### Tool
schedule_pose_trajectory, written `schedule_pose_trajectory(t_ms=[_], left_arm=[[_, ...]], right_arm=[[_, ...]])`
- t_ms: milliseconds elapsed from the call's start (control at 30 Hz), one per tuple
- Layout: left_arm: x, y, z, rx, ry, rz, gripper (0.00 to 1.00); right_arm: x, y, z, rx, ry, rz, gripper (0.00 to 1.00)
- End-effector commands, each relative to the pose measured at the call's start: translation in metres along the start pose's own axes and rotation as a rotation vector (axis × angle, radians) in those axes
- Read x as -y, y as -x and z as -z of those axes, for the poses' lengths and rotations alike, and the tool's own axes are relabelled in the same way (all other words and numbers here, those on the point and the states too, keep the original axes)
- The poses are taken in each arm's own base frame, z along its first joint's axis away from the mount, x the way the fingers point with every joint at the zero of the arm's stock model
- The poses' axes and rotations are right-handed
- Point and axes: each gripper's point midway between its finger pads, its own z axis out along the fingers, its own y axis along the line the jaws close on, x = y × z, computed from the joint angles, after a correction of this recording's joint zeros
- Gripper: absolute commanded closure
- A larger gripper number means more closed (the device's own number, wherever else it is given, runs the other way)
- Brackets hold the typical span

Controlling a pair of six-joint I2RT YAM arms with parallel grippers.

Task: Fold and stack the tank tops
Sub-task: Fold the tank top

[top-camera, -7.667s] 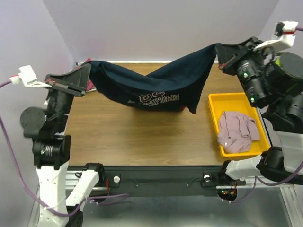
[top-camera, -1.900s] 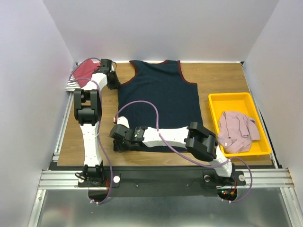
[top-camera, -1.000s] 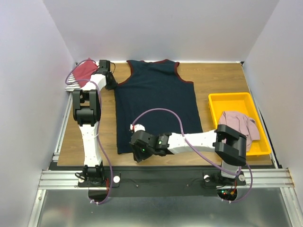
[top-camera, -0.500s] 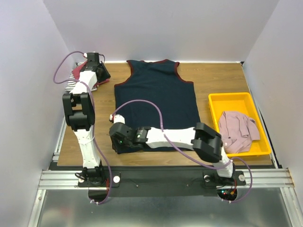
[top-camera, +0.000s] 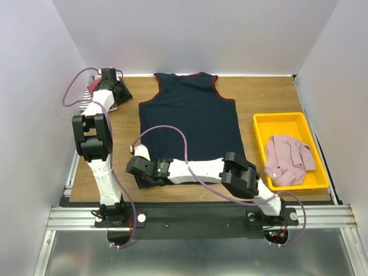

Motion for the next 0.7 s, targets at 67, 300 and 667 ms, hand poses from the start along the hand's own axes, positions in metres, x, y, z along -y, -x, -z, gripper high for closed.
schedule_pose_trajectory(t_ms=[67,300,667], left_arm=[[0.022,0.018,0.029,0.067,-0.079,0.003,0.59],[0.021,0.014,0.032,0.07,-0.087,0.006,0.59],[0.018,0.004,0.038,0.064,-0.089,0.04,0.61]], right_arm=[[-0.01,0.006,0.001,0.043,-0.048,0.029,0.56],[0.01,-0.013,-0.014,0.013,-0.129,0.035,0.56],[0.011,-0.009,0.008,0.011,-0.104,0.022,0.99]])
